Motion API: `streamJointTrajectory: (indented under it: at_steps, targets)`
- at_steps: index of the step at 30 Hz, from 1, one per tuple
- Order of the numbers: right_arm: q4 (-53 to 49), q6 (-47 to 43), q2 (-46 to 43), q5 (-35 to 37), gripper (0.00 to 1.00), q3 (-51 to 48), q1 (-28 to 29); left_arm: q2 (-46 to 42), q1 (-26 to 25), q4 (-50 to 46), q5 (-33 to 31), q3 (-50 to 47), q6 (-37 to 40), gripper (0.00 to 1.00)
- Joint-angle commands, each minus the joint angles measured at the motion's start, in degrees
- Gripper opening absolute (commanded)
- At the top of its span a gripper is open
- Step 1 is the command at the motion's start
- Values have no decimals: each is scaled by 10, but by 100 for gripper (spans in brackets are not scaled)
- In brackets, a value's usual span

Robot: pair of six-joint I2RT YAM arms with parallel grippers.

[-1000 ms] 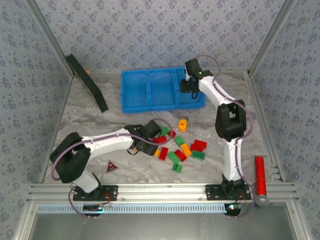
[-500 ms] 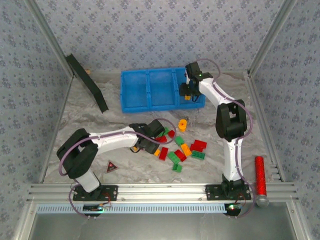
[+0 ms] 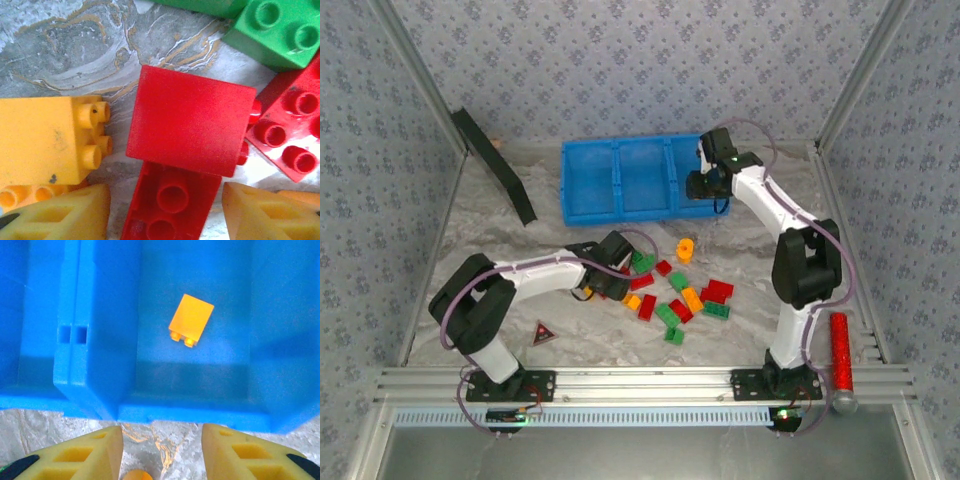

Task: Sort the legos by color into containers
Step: Pick up the lego from the center of the table.

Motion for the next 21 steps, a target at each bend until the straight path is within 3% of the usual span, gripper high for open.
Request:
streamJointTrajectory:
  at_steps: [1, 12, 16, 21]
  targets:
    - [-15, 2, -26, 18, 46, -26, 2, 23, 4, 4, 52, -13, 7, 57]
    - [-93, 37, -145, 39, 46, -121, 8, 36, 2, -37, 42, -5, -4, 36]
    - [-133, 73, -217, 38, 51, -201, 3, 16, 2, -56, 28, 7, 1, 25]
    - [-142, 141, -325, 5, 64, -328, -2, -12, 7, -101, 21, 65, 20, 21]
